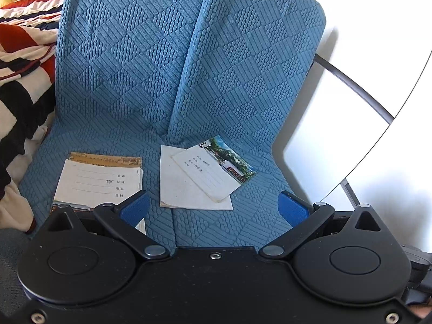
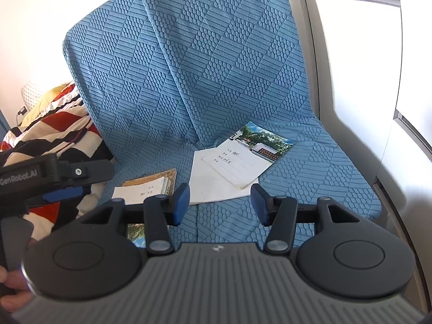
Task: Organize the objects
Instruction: 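Lift both grippers up and away from the book stack, then move both grippers toward the white envelope topped by the photo postcard, then close the left gripper on the postcard while the right gripper grips its edge, then lift and carry the held postcard with both grippers over the book stack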
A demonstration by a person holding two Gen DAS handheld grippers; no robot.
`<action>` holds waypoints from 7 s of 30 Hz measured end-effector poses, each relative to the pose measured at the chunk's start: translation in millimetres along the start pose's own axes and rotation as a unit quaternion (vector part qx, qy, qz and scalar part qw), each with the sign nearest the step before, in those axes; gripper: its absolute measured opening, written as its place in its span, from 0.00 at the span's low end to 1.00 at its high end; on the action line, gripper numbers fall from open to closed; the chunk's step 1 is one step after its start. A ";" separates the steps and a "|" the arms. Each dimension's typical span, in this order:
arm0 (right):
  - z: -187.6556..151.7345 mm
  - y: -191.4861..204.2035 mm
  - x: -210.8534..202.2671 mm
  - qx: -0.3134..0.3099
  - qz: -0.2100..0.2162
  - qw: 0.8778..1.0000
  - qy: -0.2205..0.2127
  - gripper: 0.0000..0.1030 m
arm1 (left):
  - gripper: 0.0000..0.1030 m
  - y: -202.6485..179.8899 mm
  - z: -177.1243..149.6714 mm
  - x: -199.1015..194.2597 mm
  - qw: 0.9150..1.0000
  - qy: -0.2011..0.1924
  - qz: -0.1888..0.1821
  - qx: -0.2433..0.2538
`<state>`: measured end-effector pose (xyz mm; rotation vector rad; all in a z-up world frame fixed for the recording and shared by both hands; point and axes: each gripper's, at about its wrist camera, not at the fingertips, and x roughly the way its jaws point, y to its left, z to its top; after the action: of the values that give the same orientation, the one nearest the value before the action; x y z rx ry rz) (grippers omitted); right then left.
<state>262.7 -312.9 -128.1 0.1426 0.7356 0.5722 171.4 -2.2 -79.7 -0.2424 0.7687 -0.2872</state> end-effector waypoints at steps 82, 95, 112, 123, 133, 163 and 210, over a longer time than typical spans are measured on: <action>6.9 -65.0 268.9 0.144 -0.062 0.981 0.110 0.33 | 0.62 101.2 68.6 349.9 0.984 0.161 -0.080 0.000; 3.1 -76.9 279.1 0.187 -0.063 0.973 0.117 0.33 | 0.51 88.7 62.9 389.7 0.980 0.155 -0.056 0.111; -10.7 -97.2 278.9 0.299 -0.043 0.948 0.099 0.32 | 0.47 103.8 85.4 385.4 0.962 0.200 -0.181 0.037; -18.7 -107.0 279.4 0.346 -0.031 0.934 0.083 0.32 | 0.47 124.6 85.5 396.8 0.953 0.231 -0.191 -0.048; -20.7 -105.6 277.4 0.357 -0.027 0.930 0.082 0.32 | 0.22 128.4 80.1 404.0 0.964 0.231 -0.128 -0.042; -6.0 -92.2 219.0 0.405 0.185 0.892 -0.072 0.66 | 0.01 113.8 82.2 324.1 0.948 0.209 -0.164 -0.175; -46.5 -118.4 251.7 0.476 0.167 0.862 -0.049 0.05 | 0.32 125.6 45.0 338.6 0.886 0.294 -0.240 -0.266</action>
<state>434.2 -279.7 -349.5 1.2357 0.8478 0.4761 455.5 4.5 -307.0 -0.9033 1.3883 -0.6349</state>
